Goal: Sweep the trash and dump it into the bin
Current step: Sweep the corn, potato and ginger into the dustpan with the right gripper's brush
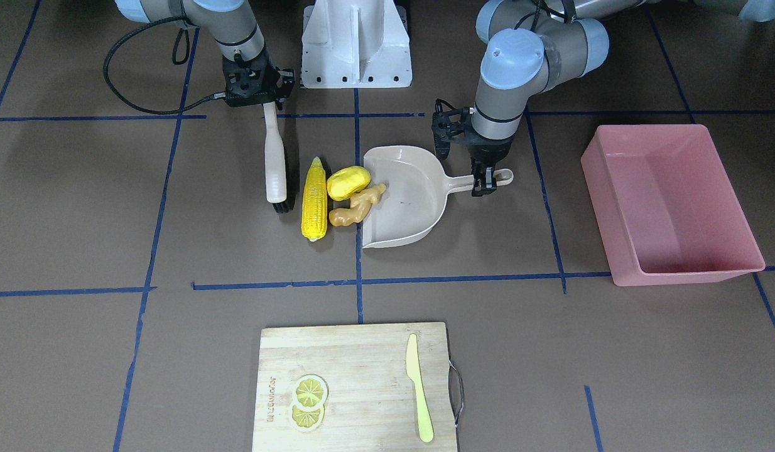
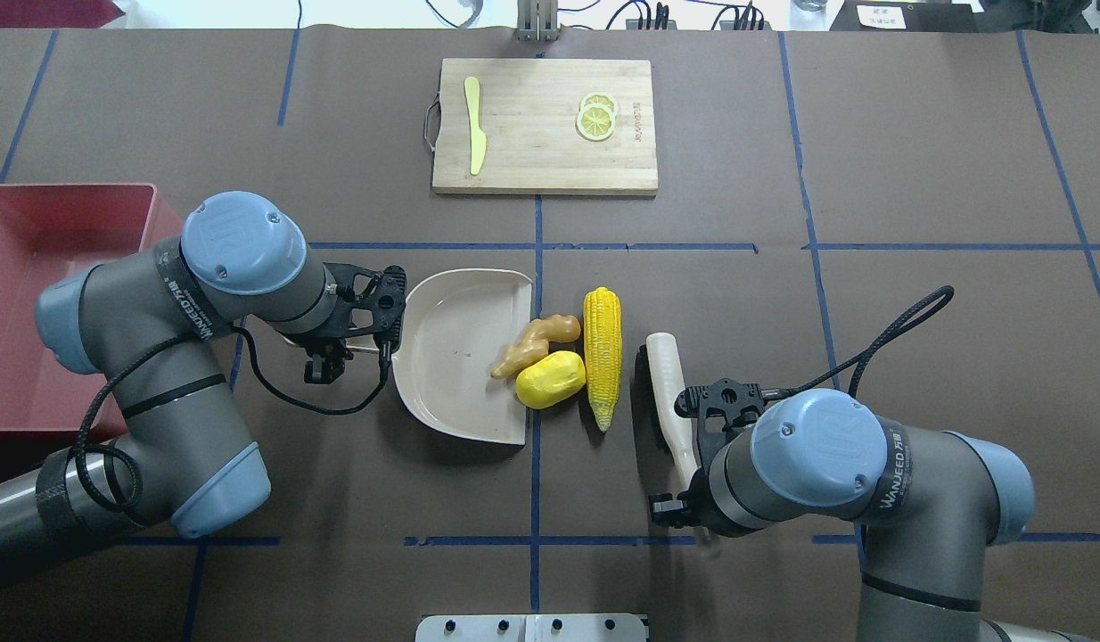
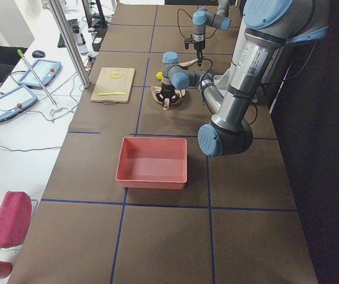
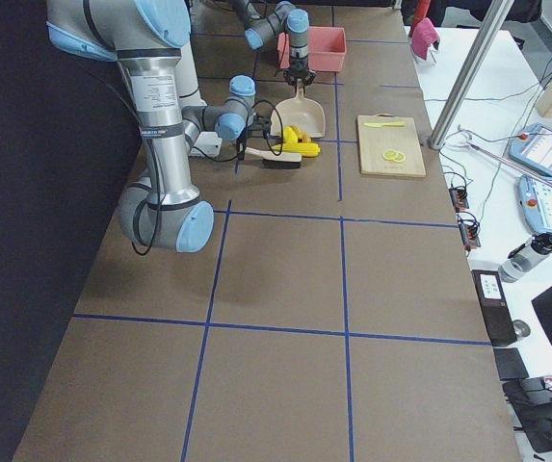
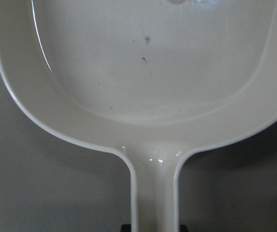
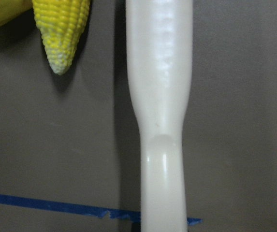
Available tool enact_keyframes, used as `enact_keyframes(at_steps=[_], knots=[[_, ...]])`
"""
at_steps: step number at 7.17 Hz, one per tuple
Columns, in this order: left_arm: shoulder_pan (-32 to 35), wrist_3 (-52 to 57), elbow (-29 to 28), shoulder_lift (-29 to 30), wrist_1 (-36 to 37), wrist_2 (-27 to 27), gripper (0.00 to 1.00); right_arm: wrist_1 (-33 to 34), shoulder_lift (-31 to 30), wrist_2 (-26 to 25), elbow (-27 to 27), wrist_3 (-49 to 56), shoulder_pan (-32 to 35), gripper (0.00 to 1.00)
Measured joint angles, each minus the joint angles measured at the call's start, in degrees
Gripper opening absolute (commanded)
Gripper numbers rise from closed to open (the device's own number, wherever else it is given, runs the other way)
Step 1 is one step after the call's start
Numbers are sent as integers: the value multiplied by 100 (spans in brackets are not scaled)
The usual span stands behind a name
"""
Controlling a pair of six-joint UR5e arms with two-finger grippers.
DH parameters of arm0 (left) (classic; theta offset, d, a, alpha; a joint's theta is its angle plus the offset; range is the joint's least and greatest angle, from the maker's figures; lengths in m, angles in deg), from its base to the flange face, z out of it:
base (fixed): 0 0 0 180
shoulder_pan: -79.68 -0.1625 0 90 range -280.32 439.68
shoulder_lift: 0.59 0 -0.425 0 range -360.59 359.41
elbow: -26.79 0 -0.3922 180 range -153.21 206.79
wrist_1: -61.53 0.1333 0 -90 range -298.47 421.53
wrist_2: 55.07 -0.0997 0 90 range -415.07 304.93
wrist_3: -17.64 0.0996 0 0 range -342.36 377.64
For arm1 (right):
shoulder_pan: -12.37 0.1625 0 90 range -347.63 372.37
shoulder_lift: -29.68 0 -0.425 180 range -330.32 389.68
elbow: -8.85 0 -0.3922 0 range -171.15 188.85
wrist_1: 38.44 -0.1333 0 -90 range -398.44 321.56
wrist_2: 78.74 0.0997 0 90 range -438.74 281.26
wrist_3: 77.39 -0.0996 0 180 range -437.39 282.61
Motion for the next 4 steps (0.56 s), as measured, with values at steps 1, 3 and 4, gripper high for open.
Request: enact_keyframes(at_steps=[1, 3, 4], knots=[[-8, -61, -7, 46, 35, -3, 19, 1, 112, -6, 126, 2, -2, 0], [-89, -267, -42, 172, 72, -4, 19, 2, 512, -12, 459, -9, -7, 0], [-170, -424, -96, 271, 76, -4, 19, 1, 787, -14, 693, -26, -13, 0]])
